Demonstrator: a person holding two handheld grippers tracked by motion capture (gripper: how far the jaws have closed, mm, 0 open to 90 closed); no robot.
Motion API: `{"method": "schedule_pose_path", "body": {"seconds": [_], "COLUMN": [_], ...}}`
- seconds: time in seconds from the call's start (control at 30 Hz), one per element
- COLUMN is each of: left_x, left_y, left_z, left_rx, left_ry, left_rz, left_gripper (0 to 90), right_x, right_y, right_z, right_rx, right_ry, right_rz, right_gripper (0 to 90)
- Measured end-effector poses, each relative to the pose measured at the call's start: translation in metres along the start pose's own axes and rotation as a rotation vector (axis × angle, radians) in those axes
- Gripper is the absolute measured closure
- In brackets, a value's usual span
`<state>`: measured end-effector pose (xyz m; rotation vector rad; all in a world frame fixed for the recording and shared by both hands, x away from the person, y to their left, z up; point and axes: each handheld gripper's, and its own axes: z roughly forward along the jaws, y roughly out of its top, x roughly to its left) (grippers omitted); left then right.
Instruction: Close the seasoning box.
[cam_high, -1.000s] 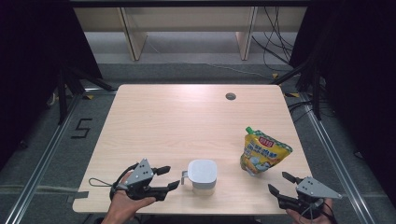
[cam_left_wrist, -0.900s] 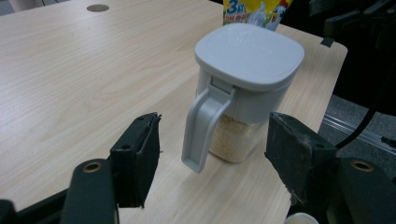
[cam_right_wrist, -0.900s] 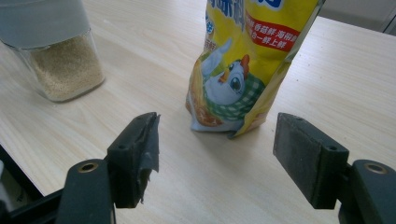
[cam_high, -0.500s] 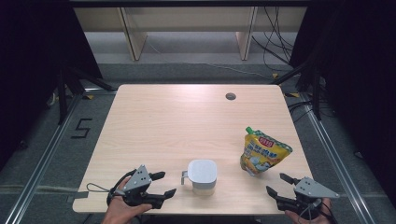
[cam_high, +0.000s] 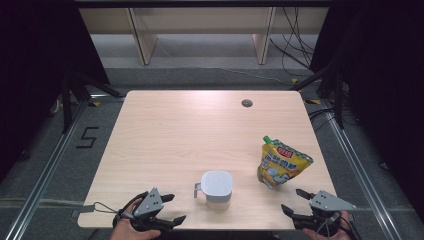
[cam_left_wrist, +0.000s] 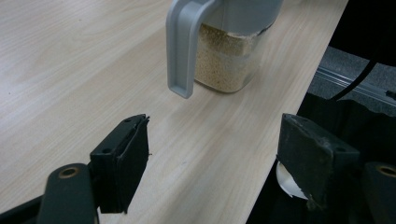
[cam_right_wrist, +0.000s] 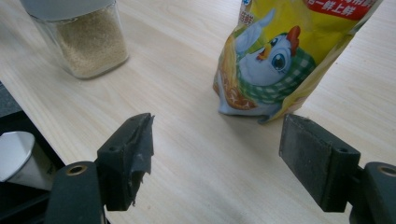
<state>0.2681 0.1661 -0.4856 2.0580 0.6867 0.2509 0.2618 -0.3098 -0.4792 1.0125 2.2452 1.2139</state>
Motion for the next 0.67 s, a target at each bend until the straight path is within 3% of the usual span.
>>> {"method": "schedule_pose_path", "body": {"seconds": [0.03, 0.1, 0.13, 0.17, 0.27, 0.3, 0.37, 0.43, 0.5, 0.53, 0.57, 0.67], "left_x": [0.0012, 0.0009, 0.0021, 0.001, 0.0021, 0.0031, 0.0038, 0.0036, 0.0037, 0.0051, 0.0037, 0.005], "left_y": [-0.0009, -0.003, -0.003, -0.0034, -0.0028, -0.0029, -0.0028, -0.0029, -0.0033, -0.0036, -0.0037, -0.0038], "left_z": [-0.0012, 0.0004, -0.0004, 0.0005, -0.0005, -0.001, -0.0006, -0.0008, -0.0006, -0.0006, 0.0001, 0.0019], "left_rx": [0.022, 0.016, 0.039, 0.026, 0.038, 0.038, 0.021, 0.028, 0.028, 0.037, 0.029, 0.017], "left_ry": [0.002, 0.004, 0.011, 0.009, 0.02, 0.028, 0.021, 0.022, 0.024, 0.04, 0.034, 0.032], "left_rz": [0.013, 0.012, 0.022, 0.008, 0.017, 0.027, 0.022, 0.009, 0.008, 0.027, 0.008, 0.005], "left_gripper": [24.4, 24.4, 24.3, 24.4, 24.4, 24.4, 24.3, 24.3, 24.3, 24.3, 24.3, 24.0], "right_x": [0.0029, 0.0009, 0.0003, 0.0005, 0.0028, 0.0007, 0.0013, -0.0004, -0.0003, -0.0006, -0.0014, -0.0015], "right_y": [-0.0004, -0.0002, -0.0001, -0.0001, -0.0008, -0.0007, -0.001, -0.0014, -0.002, -0.002, -0.0023, -0.0028], "right_z": [-0.0009, -0.0005, -0.0005, -0.0003, 0.0004, 0.0014, 0.0005, 0.0008, 0.0014, 0.0007, 0.0011, 0.0006], "right_rx": [0.008, 0.009, 0.005, 0.01, 0.019, 0.018, 0.027, 0.019, 0.023, 0.027, 0.027, 0.037], "right_ry": [-0.01, -0.014, -0.019, -0.016, 0.002, 0.009, -0.002, -0.017, -0.007, -0.013, -0.003, -0.015], "right_rz": [0.027, -0.014, -0.022, -0.019, 0.018, -0.012, 0.0, -0.024, -0.011, -0.009, -0.011, -0.009], "right_gripper": [27.1, 27.1, 27.0, 27.0, 26.9, 26.8, 26.8, 26.8, 26.8, 26.7, 26.7, 26.5]}}
